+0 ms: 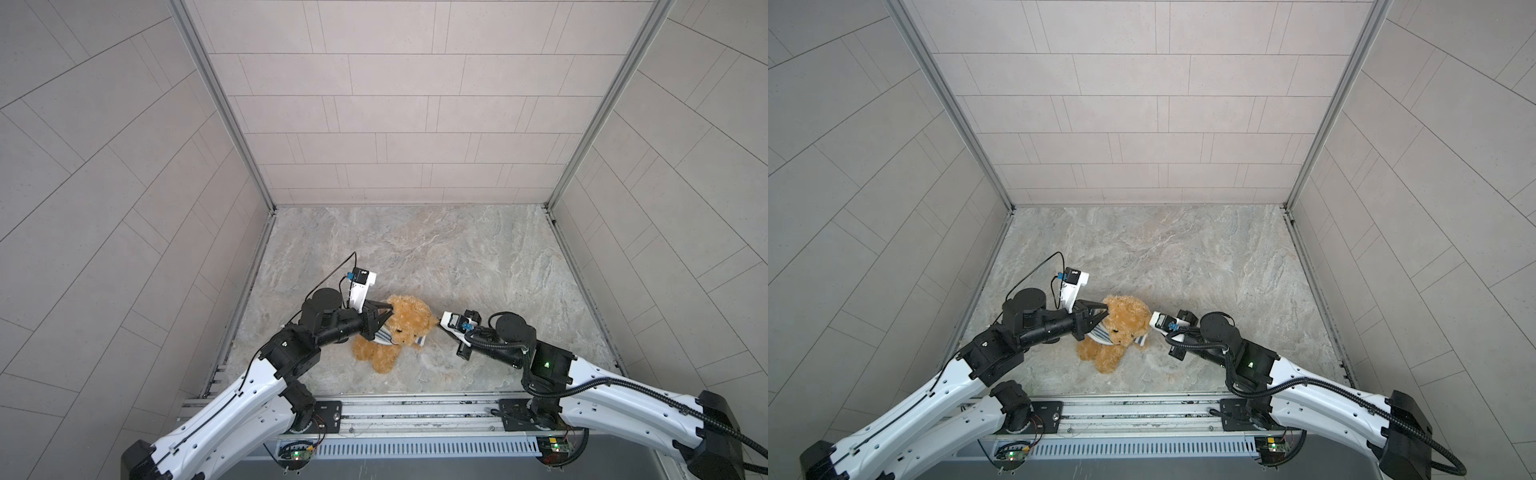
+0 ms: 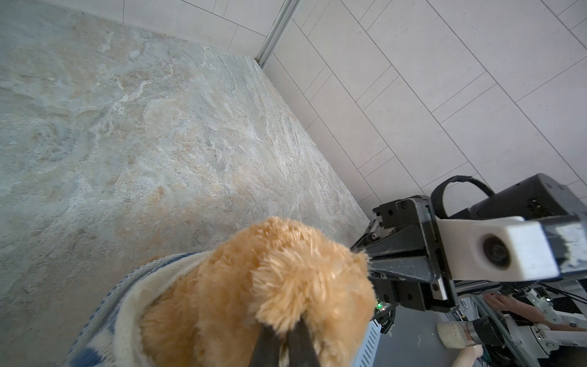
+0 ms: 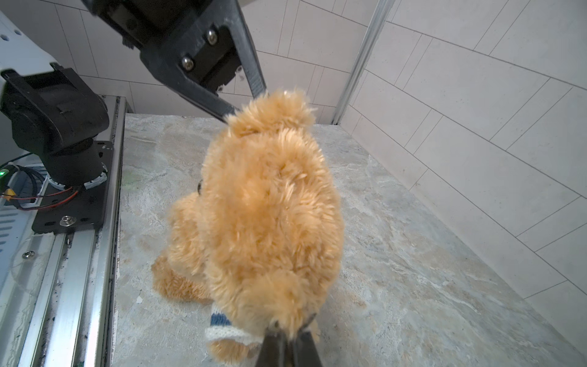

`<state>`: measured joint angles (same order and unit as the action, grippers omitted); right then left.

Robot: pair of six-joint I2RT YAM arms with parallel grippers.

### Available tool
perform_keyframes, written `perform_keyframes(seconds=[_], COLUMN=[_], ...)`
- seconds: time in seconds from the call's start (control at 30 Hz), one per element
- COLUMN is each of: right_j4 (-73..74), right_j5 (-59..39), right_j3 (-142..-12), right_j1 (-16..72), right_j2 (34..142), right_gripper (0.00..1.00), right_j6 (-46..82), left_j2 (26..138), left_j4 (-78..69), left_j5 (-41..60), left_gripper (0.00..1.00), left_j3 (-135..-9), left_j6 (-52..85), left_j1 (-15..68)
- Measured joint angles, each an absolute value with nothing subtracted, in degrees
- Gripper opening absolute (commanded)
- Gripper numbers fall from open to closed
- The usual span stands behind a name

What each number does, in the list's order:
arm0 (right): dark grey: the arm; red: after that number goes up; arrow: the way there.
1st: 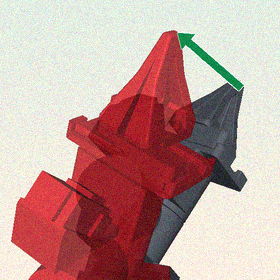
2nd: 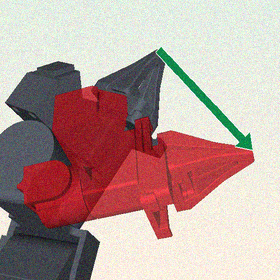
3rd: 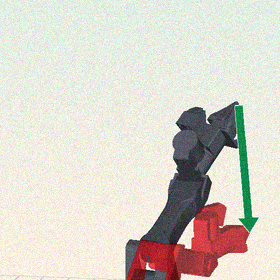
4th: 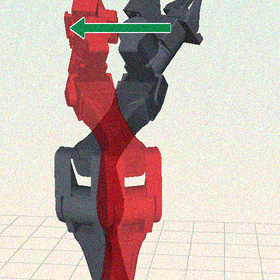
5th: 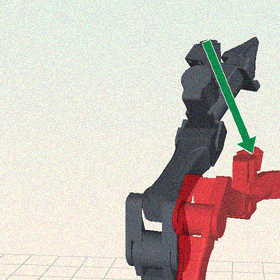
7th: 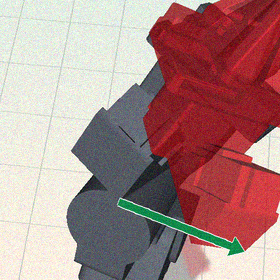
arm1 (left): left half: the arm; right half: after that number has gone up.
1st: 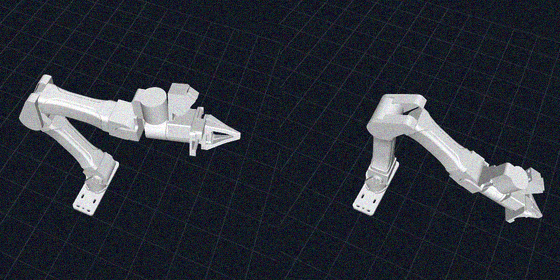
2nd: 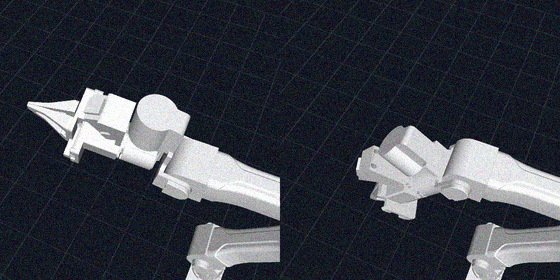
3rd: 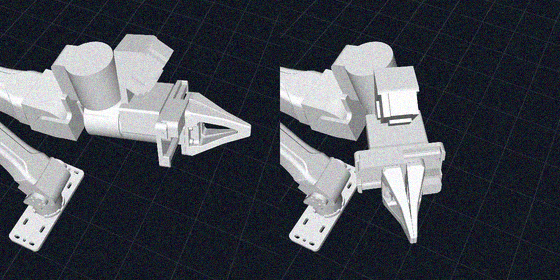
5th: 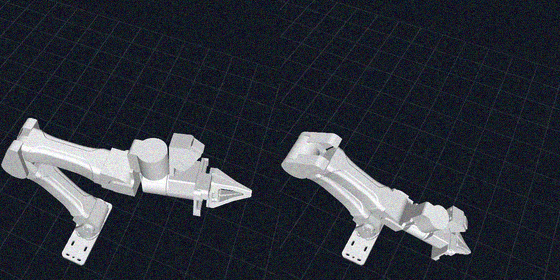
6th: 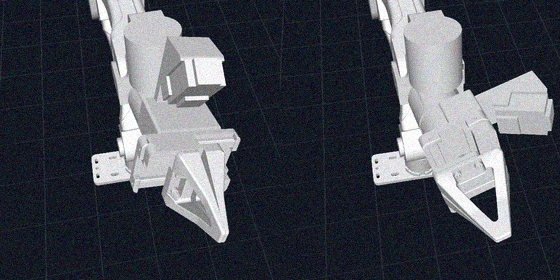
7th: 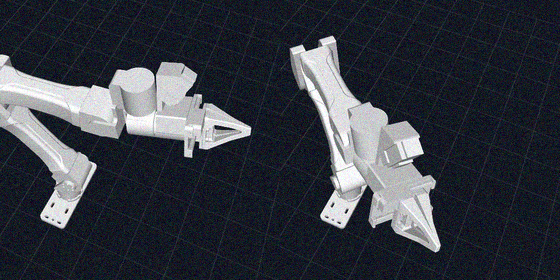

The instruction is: Dress the teddy bear

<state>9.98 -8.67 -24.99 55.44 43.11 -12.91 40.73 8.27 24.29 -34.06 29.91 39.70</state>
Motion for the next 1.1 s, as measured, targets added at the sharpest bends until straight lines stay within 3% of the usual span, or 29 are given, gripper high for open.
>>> perform_keyframes(seconds=[0.17,0.27,0.47,0.7,1.1], right_j4=[7.7,4.5,1.8,-0.5,-3.2], right_j5=[-9.0,-8.8,-8.8,-8.5,-4.7], right_j3=[-30.8,-35.3,-42.3,-43.9,-44.1], right_j1=[55.4,55.4,55.4,55.5,55.5], right_j2=[46.9,49.9,54.8,54.9,53.7], right_gripper=[0.00,0.00,0.00,0.00,0.00], right_j6=[-15.1,-15.7,-15.9,-15.4,-15.6], left_j2=[40.7,39.7,38.4,38.4,38.3], left_j4=[13.5,18.0,24.3,28.3,29.1], left_j5=[21.4,17.9,12.5,7.1,4.4], left_gripper=[0.52,0.66,0.70,0.76,0.75], left_j3=[-36.3,-39.2,-43.6,-45.6,-45.8], left_j6=[26.1,22.7,17.1,13.4,13.1], left_j1=[39.9,41.8,47.1,47.8,47.8])
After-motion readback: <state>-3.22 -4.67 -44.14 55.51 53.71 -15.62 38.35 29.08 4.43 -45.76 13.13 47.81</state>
